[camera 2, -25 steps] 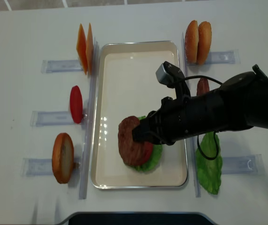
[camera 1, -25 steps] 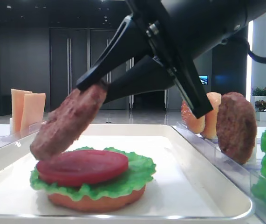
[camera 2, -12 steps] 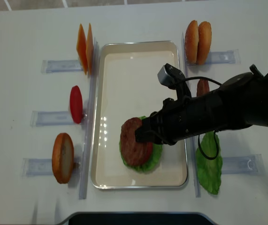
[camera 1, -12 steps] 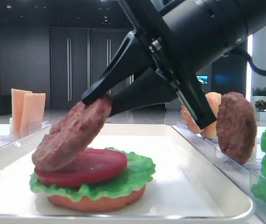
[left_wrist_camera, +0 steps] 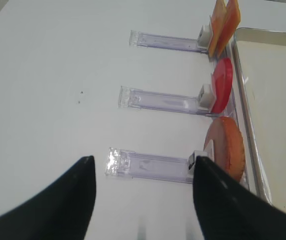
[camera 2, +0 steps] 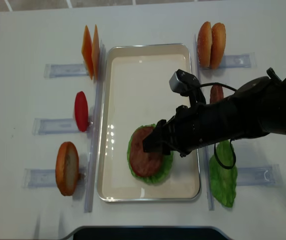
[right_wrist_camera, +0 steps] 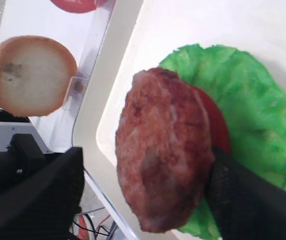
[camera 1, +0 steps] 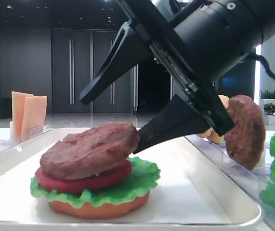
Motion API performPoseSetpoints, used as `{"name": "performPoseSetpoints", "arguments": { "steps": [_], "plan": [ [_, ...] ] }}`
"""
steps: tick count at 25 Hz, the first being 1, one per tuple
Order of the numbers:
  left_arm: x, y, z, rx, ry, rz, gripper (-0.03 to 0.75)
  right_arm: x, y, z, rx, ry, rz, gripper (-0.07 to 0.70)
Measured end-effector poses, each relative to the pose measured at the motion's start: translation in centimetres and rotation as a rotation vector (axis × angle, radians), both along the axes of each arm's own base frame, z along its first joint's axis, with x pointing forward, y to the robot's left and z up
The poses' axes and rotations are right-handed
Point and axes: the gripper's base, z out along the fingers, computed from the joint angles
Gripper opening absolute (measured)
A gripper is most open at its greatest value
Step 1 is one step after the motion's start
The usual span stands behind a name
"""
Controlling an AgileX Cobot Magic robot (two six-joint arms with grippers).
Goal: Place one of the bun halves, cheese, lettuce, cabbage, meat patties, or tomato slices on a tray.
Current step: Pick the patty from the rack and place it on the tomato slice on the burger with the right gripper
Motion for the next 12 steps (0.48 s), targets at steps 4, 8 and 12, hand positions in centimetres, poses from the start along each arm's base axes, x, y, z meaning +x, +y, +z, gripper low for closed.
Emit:
{"name": "performPoseSetpoints", "arguments": {
  "steps": [4,8,12],
  "plan": [
    [0.0,0.0,0.0,0.0,0.0,0.0,0.471,-0.1,-0.5,0.5,-0.063,-0.058,0.024,0.545],
    [0.0,0.0,0.0,0.0,0.0,0.0,0.471,-0.4,-1.1,2.0,-0.098,-0.131,0.033,0.55],
    [0.0,0.0,0.0,0.0,0.0,0.0,0.471,-0.7,-1.9,3.7,-0.111,-0.187,0.033,0.552]
  ]
}}
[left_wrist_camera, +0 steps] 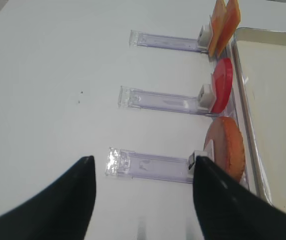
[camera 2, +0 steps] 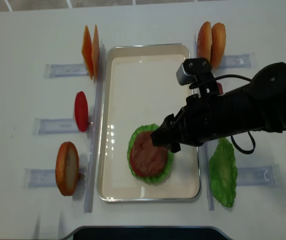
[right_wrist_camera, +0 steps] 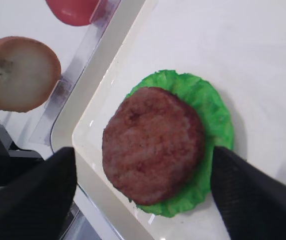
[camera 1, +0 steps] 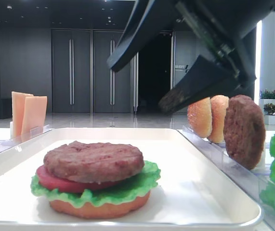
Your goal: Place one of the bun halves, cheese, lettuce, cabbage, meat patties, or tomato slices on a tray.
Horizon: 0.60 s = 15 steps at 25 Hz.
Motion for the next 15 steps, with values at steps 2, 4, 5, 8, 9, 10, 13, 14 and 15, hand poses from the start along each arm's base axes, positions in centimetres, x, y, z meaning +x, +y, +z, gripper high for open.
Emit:
{"name": "performPoseSetpoints", "arguments": {
  "steps": [2,4,5,8,9,10,13,14,15],
  "plan": [
    [0.0,0.0,0.0,0.0,0.0,0.0,0.471,0.0,-0.6,0.7,-0.014,-0.02,-0.01,0.552],
    [0.0,0.0,0.0,0.0,0.0,0.0,0.471,-0.1,-1.4,1.5,-0.032,-0.041,-0.02,0.552],
    [0.0,0.0,0.0,0.0,0.0,0.0,0.471,-0.2,-1.9,2.0,-0.045,-0.051,-0.027,0.552],
    [0.0,0.0,0.0,0.0,0.0,0.0,0.471,-0.5,-3.3,3.1,-0.093,-0.073,-0.051,0.552],
    [0.0,0.0,0.0,0.0,0.0,0.0,0.471,-0.5,-3.9,3.4,-0.115,-0.077,-0.063,0.552],
    [0.0,0.0,0.0,0.0,0.0,0.0,0.471,-0.6,-4.5,3.7,-0.139,-0.088,-0.071,0.552],
    [0.0,0.0,0.0,0.0,0.0,0.0,0.471,-0.6,-6.6,4.3,-0.209,-0.09,-0.112,0.552],
    [0.0,0.0,0.0,0.0,0.0,0.0,0.471,-0.6,-7.4,4.5,-0.236,-0.09,-0.123,0.552],
    [0.0,0.0,0.0,0.0,0.0,0.0,0.471,-0.7,-8.1,4.7,-0.255,-0.084,-0.139,0.554]
  ]
}}
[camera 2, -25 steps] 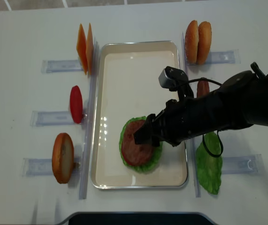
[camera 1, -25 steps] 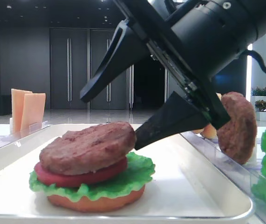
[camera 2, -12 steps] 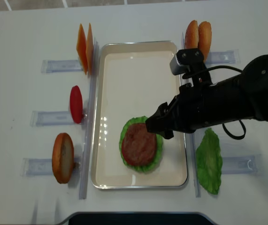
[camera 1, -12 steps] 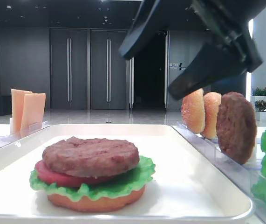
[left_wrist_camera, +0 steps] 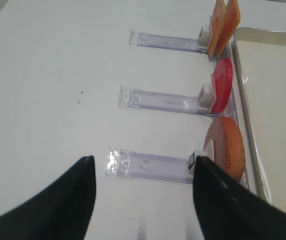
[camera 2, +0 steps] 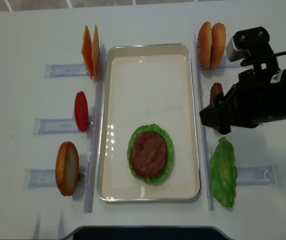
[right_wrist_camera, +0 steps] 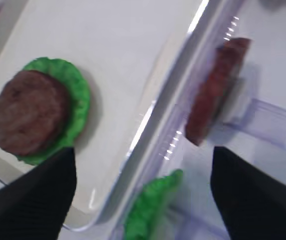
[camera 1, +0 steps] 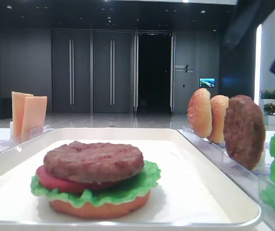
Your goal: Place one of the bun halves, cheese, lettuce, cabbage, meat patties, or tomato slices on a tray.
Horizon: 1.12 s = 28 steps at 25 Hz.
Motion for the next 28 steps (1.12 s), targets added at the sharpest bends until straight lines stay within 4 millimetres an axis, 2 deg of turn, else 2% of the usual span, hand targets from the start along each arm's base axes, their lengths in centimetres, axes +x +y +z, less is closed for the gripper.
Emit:
{"name": "performPoseSetpoints", "arguments": {
  "steps": [10,15,22,28],
  "plan": [
    [0.0,0.0,0.0,0.0,0.0,0.0,0.471,-0.2,-8.5,0.5,-0.253,0.067,-0.231,0.555],
    [0.0,0.0,0.0,0.0,0.0,0.0,0.471,-0.3,-11.7,0.3,-0.325,0.119,-0.384,0.555],
    [0.0,0.0,0.0,0.0,0.0,0.0,0.471,-1.6,-13.2,0.4,-0.375,0.228,-0.498,0.555],
    [0.0,0.0,0.0,0.0,0.0,0.0,0.471,-5.6,-13.0,1.0,-0.381,0.229,-0.523,0.555]
  ]
}}
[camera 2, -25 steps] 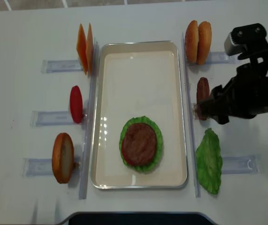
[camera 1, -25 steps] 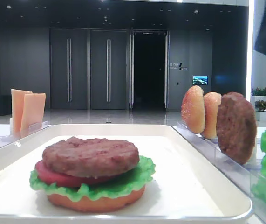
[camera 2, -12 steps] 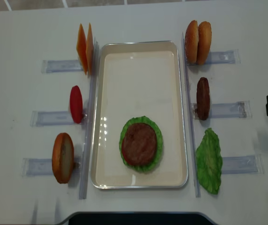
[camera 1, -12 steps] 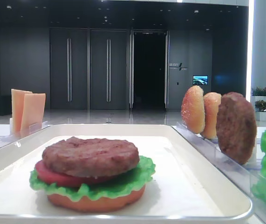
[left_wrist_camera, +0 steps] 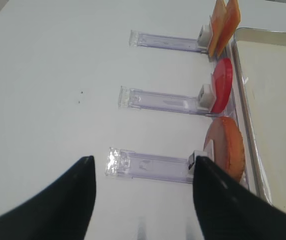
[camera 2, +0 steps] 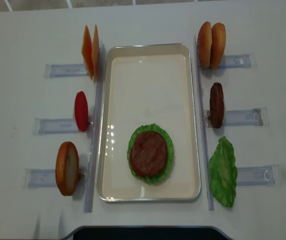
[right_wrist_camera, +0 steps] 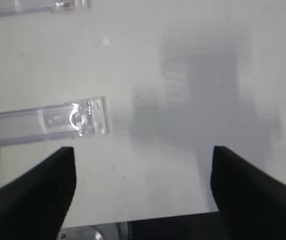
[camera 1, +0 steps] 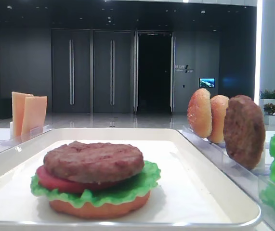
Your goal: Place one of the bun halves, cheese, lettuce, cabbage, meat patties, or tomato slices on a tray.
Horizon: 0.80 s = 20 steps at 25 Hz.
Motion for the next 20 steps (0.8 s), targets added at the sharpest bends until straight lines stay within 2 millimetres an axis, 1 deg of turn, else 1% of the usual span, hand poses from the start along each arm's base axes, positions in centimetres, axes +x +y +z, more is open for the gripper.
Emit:
{"name": "performPoseSetpoints", "arguments": {
  "steps": [3,6,10,17,20],
  "plan": [
    [0.0,0.0,0.0,0.0,0.0,0.0,0.471,-2.8,0.3,0.3,-0.004,-0.043,0.0,0.555],
    [0.0,0.0,0.0,0.0,0.0,0.0,0.471,-5.8,0.6,1.0,-0.013,-0.131,0.001,0.555],
    [0.0,0.0,0.0,0.0,0.0,0.0,0.471,-8.7,0.9,1.2,-0.025,-0.253,0.001,0.555],
    [0.0,0.0,0.0,0.0,0.0,0.0,0.471,-12.6,1.2,2.2,-0.052,-0.51,0.001,0.555],
    [0.0,0.0,0.0,0.0,0.0,0.0,0.471,-13.9,1.4,1.7,-0.06,-0.593,0.0,0.555]
  ]
}}
